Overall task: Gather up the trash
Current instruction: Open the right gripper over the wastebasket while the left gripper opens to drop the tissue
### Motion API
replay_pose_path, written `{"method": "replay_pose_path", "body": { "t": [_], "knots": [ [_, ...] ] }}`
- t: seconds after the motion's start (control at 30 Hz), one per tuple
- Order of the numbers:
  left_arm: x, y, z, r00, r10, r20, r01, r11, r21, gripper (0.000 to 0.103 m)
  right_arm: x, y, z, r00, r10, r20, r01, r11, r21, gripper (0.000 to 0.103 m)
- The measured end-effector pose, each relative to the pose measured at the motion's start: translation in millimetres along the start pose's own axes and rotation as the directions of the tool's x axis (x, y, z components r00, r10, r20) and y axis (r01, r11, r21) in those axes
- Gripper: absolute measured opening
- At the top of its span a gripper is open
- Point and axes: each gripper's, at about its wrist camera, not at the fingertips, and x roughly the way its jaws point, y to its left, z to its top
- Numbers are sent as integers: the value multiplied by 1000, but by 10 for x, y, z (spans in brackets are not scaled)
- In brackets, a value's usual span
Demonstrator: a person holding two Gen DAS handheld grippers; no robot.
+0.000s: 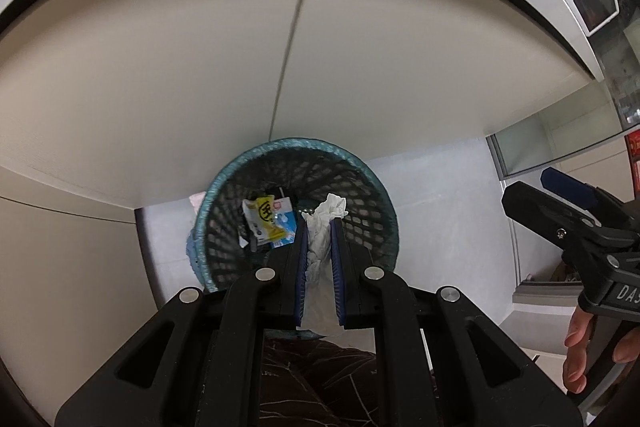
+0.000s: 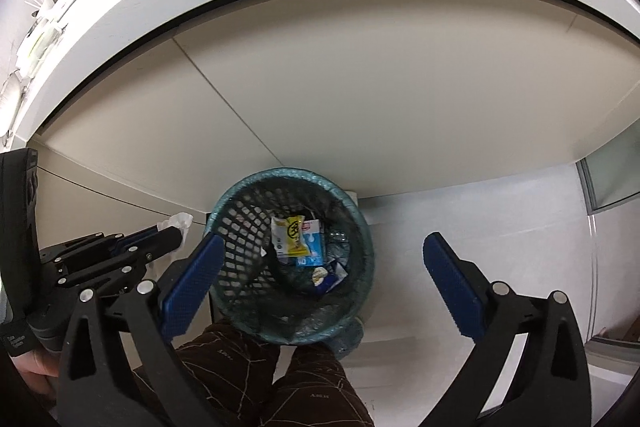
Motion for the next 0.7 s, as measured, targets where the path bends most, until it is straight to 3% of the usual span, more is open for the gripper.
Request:
{"method": "replay_pose_path", "body": {
  "t": [0.27,0.33,0.6,0.7],
  "knots": [
    [91,-116,21,1000,-12,-13,12,1000,21,15,-46,-150,-16,1000,2,13,-3,1000,22,95],
    [89,-132,26,1000,-9,-11,10,1000,19,25,-41,-172,-17,1000,5,14,-6,1000,27,95],
    [58,-105,66,1000,-3,14,3,1000,2,49,-3,-181,-16,1000,16,16,-16,999,30,95],
    [-3,-99,82,999,10,34,-10,1000,-3,65,14,-170,-10,1000,18,19,-19,999,29,95]
  ]
}}
